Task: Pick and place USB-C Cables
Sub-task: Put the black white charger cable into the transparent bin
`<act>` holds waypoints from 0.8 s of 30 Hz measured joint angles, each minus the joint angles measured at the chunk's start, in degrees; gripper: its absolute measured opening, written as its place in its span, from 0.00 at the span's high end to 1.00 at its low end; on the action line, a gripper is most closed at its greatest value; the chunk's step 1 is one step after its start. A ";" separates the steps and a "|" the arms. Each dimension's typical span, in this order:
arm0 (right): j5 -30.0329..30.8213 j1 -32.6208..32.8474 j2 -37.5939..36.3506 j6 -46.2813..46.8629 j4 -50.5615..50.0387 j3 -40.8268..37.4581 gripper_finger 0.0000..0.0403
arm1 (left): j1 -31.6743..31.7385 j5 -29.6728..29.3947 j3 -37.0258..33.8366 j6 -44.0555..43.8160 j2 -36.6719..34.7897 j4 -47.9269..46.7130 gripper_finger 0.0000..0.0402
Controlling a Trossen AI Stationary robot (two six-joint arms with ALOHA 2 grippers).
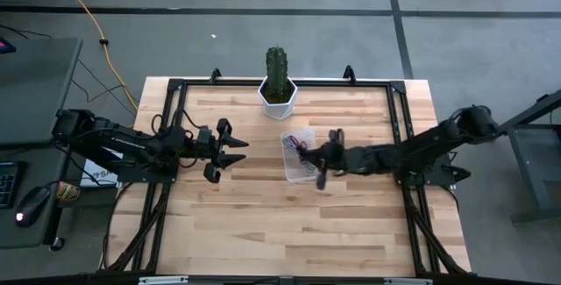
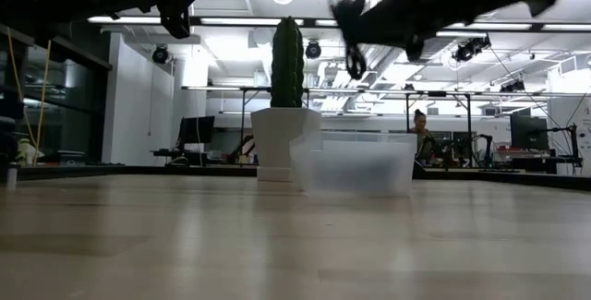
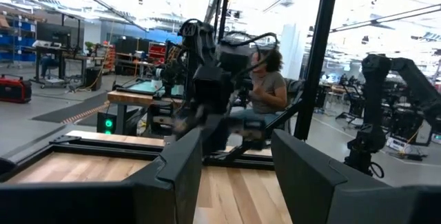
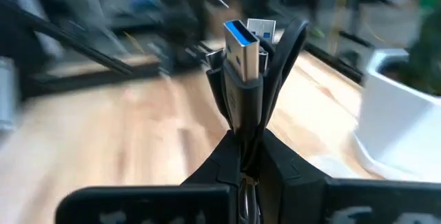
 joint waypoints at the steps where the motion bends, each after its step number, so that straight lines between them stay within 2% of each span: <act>1: 1.67 -0.29 1.56 1.21 -3.78 2.33 0.99 | 0.00 0.00 0.00 -0.55 0.00 0.00 0.62; 4: 3.81 -2.34 6.27 8.38 -13.54 7.65 0.97 | -0.02 0.00 0.00 -1.50 0.00 0.00 0.62; 9: -0.58 -5.67 12.88 18.02 -21.01 13.24 0.95 | -0.02 0.00 0.00 -1.55 0.00 -0.04 0.62; 14: -2.66 -7.14 16.24 26.03 -30.61 16.29 0.98 | -0.02 0.00 0.00 -1.57 0.00 -0.04 0.62; 19: -5.96 -7.60 17.85 29.27 -31.23 16.39 0.93 | -0.05 0.00 0.00 -1.57 0.00 -0.06 0.62; 24: -6.22 -7.60 18.21 28.95 -31.44 16.39 0.87 | -0.04 0.00 0.00 -1.57 0.00 -0.07 0.62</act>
